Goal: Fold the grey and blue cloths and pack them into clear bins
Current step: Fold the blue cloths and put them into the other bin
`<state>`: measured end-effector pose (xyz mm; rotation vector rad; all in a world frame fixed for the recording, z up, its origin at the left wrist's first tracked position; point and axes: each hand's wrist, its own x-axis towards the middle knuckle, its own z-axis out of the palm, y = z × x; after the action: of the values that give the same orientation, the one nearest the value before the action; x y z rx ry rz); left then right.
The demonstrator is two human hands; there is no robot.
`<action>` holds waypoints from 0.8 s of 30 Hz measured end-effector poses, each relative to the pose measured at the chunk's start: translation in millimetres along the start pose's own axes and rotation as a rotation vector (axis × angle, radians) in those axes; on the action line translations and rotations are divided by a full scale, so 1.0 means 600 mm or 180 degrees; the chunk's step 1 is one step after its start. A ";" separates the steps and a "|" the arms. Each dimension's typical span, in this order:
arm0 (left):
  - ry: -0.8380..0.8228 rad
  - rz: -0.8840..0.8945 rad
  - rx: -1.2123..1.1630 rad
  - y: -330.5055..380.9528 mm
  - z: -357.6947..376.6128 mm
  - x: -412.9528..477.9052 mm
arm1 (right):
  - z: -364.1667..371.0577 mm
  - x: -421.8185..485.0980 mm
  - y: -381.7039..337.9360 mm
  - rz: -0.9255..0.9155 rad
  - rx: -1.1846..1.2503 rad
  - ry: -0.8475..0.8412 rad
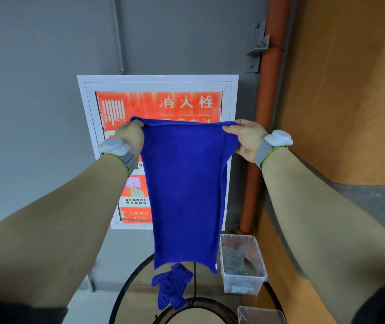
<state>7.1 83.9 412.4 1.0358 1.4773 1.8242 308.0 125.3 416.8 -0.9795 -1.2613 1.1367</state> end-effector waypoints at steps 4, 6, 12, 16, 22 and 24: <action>-0.0061 0.0181 0.0015 0.002 0.000 -0.032 | 0.003 -0.009 0.014 -0.0076 -0.0062 0.0242; -0.0102 0.0298 0.0166 -0.003 -0.002 -0.042 | 0.004 -0.018 0.018 -0.0040 -0.0066 0.0239; -0.0191 0.0755 0.1011 0.001 -0.022 -0.083 | 0.006 -0.069 0.011 0.0256 -0.0251 -0.0094; -0.0059 0.0779 0.1300 0.001 -0.042 -0.114 | -0.003 -0.107 0.004 0.0222 -0.0444 -0.0175; 0.0323 0.0800 0.1536 0.001 -0.075 -0.147 | -0.009 -0.142 0.002 0.0442 -0.0521 -0.0400; 0.0409 0.0777 0.1612 0.008 -0.079 -0.153 | -0.008 -0.144 -0.001 0.0507 -0.0526 -0.0440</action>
<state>16.6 -17.2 393.0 1.4096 2.0326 1.7400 316.0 40.5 400.0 -1.1570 -1.4256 1.2555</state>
